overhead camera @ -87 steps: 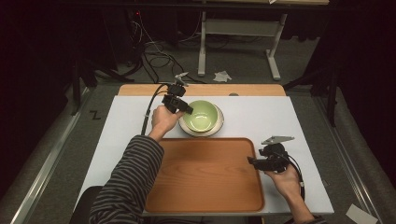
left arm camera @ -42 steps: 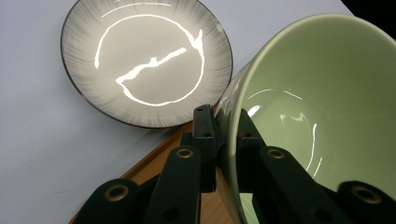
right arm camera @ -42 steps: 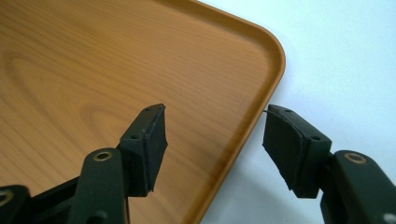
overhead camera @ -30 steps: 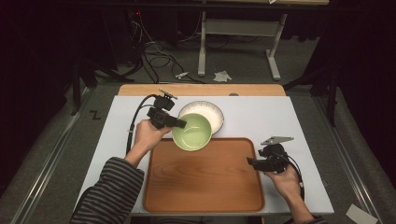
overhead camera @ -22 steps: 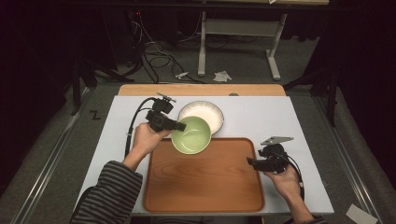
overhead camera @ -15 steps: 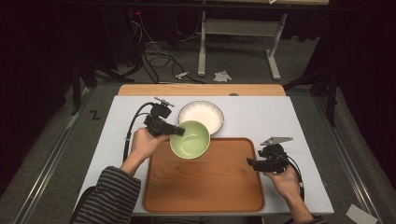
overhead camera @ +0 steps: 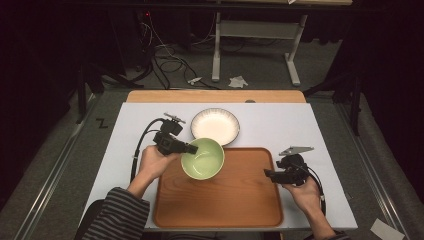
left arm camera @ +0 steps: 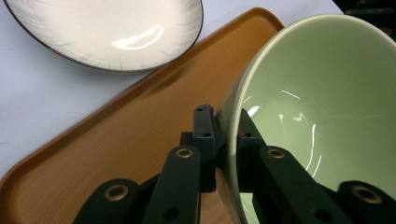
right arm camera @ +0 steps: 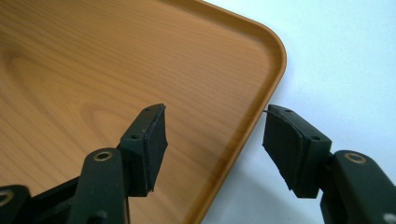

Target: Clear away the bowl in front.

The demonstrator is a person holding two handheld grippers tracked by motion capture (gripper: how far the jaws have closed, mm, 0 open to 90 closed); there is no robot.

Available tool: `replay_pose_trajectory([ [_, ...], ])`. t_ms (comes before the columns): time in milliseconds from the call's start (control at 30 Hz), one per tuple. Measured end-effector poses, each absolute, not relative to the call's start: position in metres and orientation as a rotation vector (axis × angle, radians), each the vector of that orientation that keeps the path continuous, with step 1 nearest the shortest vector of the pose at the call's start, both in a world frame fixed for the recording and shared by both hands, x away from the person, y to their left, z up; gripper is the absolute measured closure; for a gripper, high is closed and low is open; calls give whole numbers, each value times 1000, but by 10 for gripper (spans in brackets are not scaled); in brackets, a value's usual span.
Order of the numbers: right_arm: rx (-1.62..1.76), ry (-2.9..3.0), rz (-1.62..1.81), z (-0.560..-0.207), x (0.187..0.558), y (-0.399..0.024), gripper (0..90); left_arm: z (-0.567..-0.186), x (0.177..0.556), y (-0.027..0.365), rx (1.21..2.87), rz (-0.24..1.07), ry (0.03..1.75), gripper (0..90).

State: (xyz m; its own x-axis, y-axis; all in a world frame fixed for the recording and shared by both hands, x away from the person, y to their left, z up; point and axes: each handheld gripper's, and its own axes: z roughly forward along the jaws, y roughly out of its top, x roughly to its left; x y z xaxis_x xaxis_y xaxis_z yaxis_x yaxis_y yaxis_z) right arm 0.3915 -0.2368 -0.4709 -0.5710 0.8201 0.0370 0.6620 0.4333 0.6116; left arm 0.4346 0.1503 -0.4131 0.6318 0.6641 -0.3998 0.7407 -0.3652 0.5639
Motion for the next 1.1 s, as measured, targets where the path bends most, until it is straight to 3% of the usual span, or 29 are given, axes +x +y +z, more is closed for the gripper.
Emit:
replay_pose_trajectory([
  [1100,1280,2426,854,-470,391,-236,411,-455,439,124,2190,-213,1120,833],
])
